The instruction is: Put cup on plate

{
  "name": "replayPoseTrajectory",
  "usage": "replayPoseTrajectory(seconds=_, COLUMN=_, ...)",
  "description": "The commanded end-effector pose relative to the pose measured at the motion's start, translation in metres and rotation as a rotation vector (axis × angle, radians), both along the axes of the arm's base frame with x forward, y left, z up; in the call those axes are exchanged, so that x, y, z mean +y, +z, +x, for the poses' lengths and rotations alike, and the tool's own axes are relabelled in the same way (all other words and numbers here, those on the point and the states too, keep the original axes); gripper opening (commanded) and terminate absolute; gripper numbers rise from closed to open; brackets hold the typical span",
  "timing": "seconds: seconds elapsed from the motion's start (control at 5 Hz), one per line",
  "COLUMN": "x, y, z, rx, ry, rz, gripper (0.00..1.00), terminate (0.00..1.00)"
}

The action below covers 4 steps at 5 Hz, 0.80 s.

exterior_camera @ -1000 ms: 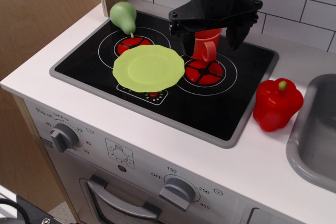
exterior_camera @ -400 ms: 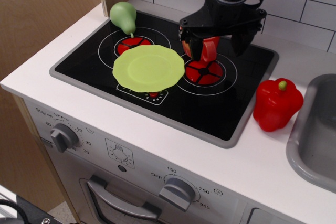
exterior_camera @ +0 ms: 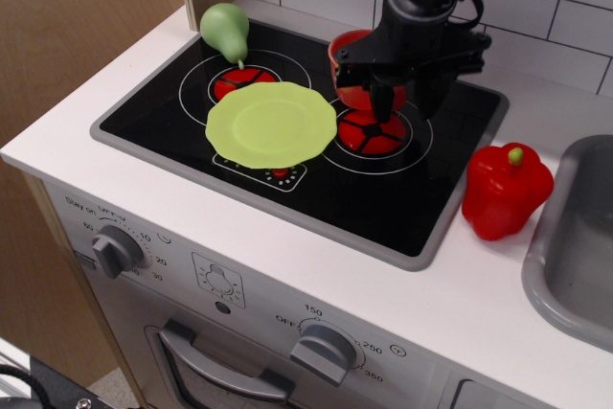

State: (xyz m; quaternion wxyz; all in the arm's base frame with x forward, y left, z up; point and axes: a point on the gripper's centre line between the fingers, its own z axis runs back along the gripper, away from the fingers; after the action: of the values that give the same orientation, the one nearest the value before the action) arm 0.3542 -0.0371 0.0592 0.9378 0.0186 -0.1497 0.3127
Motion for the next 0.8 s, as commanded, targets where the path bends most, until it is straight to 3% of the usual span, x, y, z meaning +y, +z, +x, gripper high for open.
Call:
replayPoseTrajectory(seconds=0.0, x=0.005, y=0.020, z=0.011, rx=-0.074, ry=0.045, rz=0.000, gripper=0.00, terminate=0.00)
replayPoseTrajectory(seconds=0.6, x=0.032, y=0.052, z=-0.006, rx=-0.144, ry=0.056, rz=0.008, gripper=0.00, terminate=0.00)
